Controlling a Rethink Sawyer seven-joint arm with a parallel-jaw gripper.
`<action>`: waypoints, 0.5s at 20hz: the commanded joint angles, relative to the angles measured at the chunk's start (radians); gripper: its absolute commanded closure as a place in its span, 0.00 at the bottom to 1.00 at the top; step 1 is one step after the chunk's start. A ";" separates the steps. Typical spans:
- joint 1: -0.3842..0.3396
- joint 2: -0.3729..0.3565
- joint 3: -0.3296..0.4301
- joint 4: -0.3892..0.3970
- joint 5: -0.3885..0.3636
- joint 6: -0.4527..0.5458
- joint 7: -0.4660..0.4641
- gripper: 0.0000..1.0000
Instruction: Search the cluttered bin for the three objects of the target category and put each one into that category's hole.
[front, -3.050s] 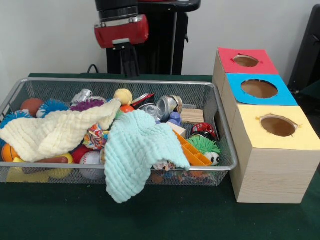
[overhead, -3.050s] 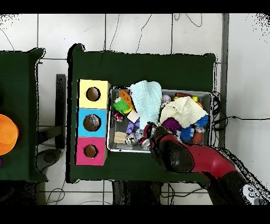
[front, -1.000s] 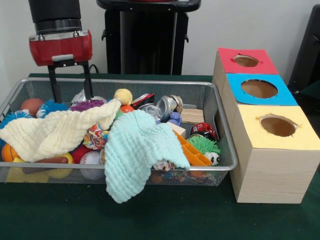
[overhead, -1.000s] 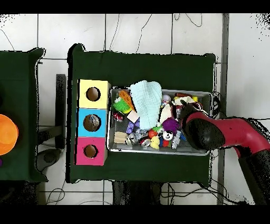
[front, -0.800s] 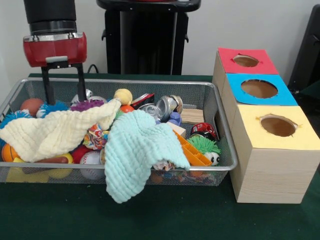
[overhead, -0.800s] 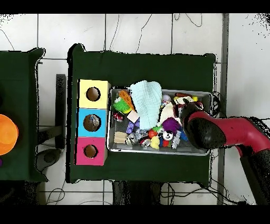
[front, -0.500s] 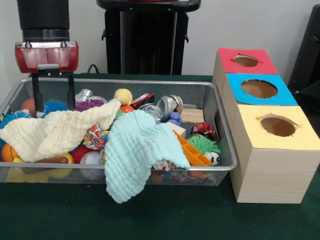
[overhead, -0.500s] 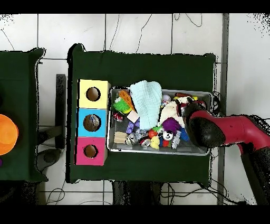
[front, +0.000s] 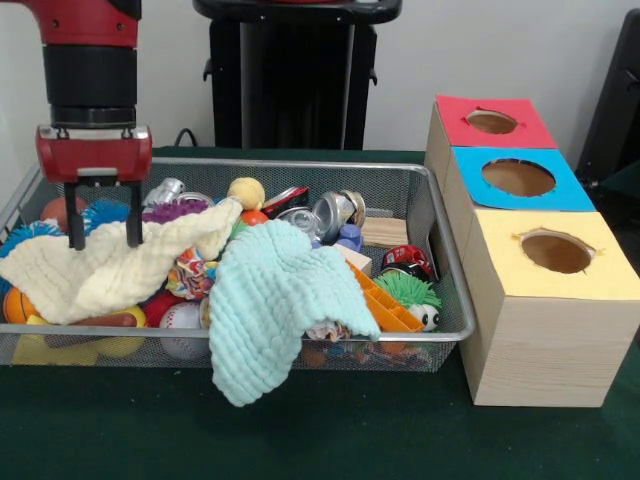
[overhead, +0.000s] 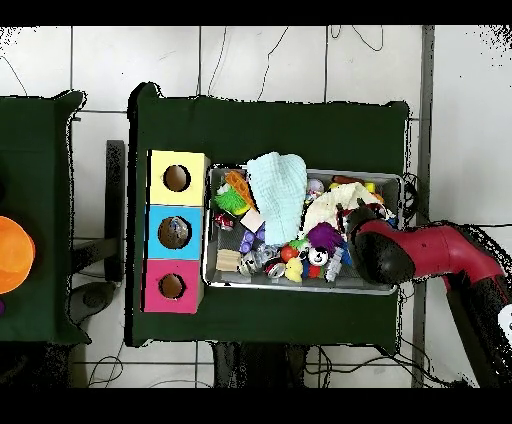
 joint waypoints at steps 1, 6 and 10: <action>0.042 0.102 -0.132 -0.034 -0.129 -0.047 -0.037 0.00; 0.098 0.119 -0.192 -0.012 -0.133 -0.048 0.032 0.00; 0.132 0.177 -0.211 -0.033 -0.129 -0.066 0.032 0.00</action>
